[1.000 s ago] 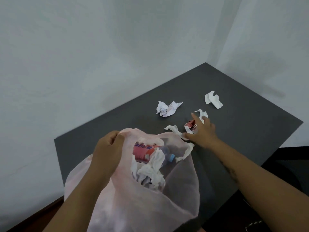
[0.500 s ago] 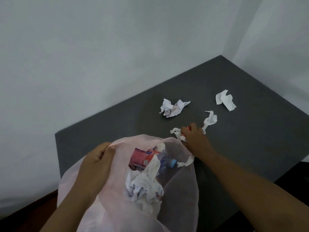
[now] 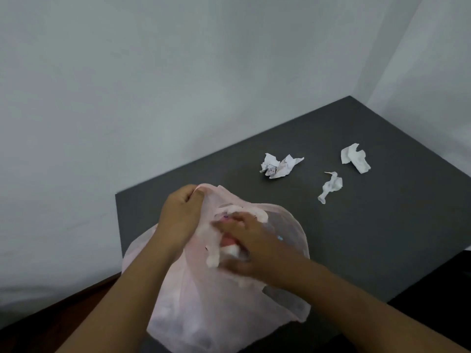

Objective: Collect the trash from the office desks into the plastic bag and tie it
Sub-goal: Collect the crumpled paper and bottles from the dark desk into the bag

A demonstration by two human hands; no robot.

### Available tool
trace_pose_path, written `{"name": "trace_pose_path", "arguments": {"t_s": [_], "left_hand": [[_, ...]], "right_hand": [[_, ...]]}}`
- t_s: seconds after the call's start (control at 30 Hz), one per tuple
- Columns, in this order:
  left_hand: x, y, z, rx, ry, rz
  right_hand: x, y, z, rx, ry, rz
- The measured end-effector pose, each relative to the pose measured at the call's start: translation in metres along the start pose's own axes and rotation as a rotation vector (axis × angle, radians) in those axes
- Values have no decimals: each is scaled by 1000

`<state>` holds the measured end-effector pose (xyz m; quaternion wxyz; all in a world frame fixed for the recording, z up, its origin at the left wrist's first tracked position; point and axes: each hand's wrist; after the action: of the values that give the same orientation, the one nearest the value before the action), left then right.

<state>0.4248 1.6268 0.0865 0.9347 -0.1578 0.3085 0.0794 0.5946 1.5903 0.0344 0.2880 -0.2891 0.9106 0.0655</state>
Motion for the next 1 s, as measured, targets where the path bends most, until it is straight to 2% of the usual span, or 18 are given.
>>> {"name": "trace_pose_path", "arguments": {"t_s": [0.07, 0.1, 0.13, 0.2, 0.27, 0.3, 0.4, 0.5, 0.53, 0.6, 0.67, 0.73, 0.83, 0.93, 1.0], "left_hand": [[-5, -2, 4, 31, -8, 20], [-7, -3, 6, 42, -11, 26], [-8, -4, 6, 47, -11, 30], [-8, -6, 4, 43, 3, 40], [-4, -8, 2, 37, 19, 37], [-1, -9, 1, 39, 27, 30], [12, -10, -2, 51, 66, 15], [24, -7, -2, 54, 111, 7], [28, -6, -2, 49, 127, 5], [33, -3, -3, 30, 135, -3], [37, 1, -4, 14, 128, -9], [40, 7, -5, -1, 123, -12], [43, 13, -7, -8, 113, -4], [45, 15, -8, -32, 96, -1], [46, 16, -8, -54, 107, -2]], "right_hand": [[7, 2, -5, 61, 104, -201], [5, 1, -1, 73, 203, -192], [-1, -1, 4, 78, 310, -110], [-21, -4, 28, 115, 432, 193], [-51, 0, 72, 201, 237, 486], [-69, 5, 98, 277, 81, 564], [-115, 14, 176, 635, -247, 506], [-131, 11, 240, 818, -322, 475], [-130, 6, 251, 808, -281, 471], [-127, -1, 261, 652, -136, 545], [-132, 0, 264, 518, -97, 593], [-151, 7, 277, 465, -193, 682], [-186, 20, 305, 604, -493, 679], [-212, 33, 331, 717, -461, 500], [-217, 39, 331, 701, -365, 494]]}}
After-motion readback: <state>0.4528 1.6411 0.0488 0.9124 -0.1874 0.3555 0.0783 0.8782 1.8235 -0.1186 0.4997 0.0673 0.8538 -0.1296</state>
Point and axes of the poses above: each hand's wrist, its own y-axis towards the middle knuckle, its own x-axis out of the palm, z = x × y, and after that the axes turned 7 degrees about y, right-handed
